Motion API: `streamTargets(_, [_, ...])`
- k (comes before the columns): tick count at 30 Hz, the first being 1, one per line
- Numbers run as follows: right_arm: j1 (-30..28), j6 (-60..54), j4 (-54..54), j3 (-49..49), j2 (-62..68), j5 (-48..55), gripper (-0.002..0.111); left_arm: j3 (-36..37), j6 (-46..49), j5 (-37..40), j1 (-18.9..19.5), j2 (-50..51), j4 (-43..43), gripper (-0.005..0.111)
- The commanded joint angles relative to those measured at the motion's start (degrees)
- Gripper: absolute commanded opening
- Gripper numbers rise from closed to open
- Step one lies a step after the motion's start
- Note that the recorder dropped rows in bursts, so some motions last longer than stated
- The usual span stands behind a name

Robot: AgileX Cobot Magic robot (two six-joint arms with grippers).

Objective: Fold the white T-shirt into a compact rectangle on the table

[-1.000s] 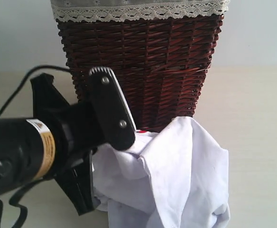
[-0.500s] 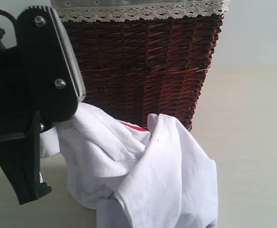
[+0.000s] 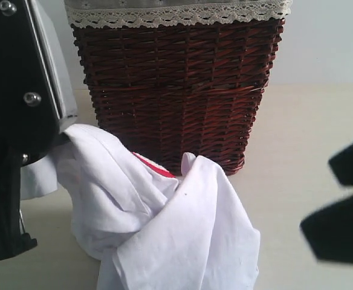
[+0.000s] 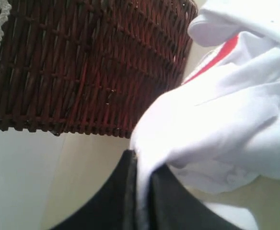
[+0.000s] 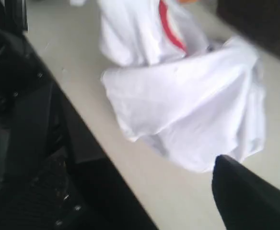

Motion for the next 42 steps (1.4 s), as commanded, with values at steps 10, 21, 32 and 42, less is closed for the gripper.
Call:
streamTargets(10, [18.9,-5.3,3.9,18.4,4.5,-25.5,0.075,-0.7,0.3,-1.2,0.1,-0.7,-0.2,0.000])
streamTargets(21, [33.0,6.2,-10.1,16.2,26.2,-48.4,0.072,-0.7,0.3,-2.3,0.1,-0.6,-1.6,0.000])
streamTargets(32, [39.5,29.1,-29.0,7.6,26.4,-40.9,0.072,-0.7,0.3,-1.1,0.1,-0.6,-2.0,0.000])
streamTargets(42, [46.1,70.9,-60.2,13.5,22.4,-42.1,0.072,-0.7,-0.2,2.9,0.5,-0.4,-6.2,0.000])
